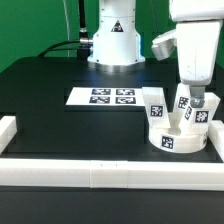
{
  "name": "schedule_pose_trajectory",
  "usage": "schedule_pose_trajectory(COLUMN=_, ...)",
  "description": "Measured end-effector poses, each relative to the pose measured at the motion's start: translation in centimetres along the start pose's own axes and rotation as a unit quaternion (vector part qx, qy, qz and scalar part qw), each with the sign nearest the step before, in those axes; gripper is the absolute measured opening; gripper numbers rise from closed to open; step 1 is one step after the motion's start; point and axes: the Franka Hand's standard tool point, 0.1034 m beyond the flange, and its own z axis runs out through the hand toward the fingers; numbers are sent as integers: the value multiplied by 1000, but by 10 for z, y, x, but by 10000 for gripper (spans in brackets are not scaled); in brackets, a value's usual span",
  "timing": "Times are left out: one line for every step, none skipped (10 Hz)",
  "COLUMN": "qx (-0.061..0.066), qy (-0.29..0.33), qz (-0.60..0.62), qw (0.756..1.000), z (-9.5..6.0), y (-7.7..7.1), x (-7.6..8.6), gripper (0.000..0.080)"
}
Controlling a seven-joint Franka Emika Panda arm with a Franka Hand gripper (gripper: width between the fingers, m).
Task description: Assemble stool
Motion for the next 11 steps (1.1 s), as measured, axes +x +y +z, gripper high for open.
schedule_pose_trajectory(qx=0, qy=0, qz=1, qw=1000, z=0, y=0, x=0, gripper=649)
schedule_pose_trajectory(qx=-1, qy=0, qz=2, qw=1000, z=0, y=0, x=0, gripper=649)
schedule_pose_trajectory(qx=-1, qy=0, qz=2, qw=1000, z=0, y=0, x=-1, gripper=649)
schedule_pose_trajectory(qx=-1, qy=0, qz=2, qw=1000, z=0, y=1, x=-1, gripper=649)
schedule_pose_trajectory(qx=-1, qy=0, qz=2, qw=1000, z=0, y=1, x=-1, gripper=649)
schedule_pose_trajectory(qx=0, qy=0, qz=2, qw=1000, z=-1, y=1, x=-1, gripper=649)
schedule_pose_trajectory(qx=-2, qy=-1, qz=-3, qw=1000, z=-4, y=2, x=1, gripper=649)
schedule_pose_trajectory(qx=-4, qy=-7, qz=-22, qw=1000, z=-4, y=-4, x=4, gripper=649)
schedule_pose_trajectory(qx=-7, qy=-10, qz=-32, qw=999, z=-8, y=-6, x=6, gripper=649)
schedule_pose_trajectory(qx=-5, qy=-11, qz=-34, qw=999, z=-8, y=-10, x=5, gripper=649)
schedule_pose_trajectory(qx=-2, qy=-12, qz=-34, qw=999, z=-6, y=-13, x=4, gripper=649)
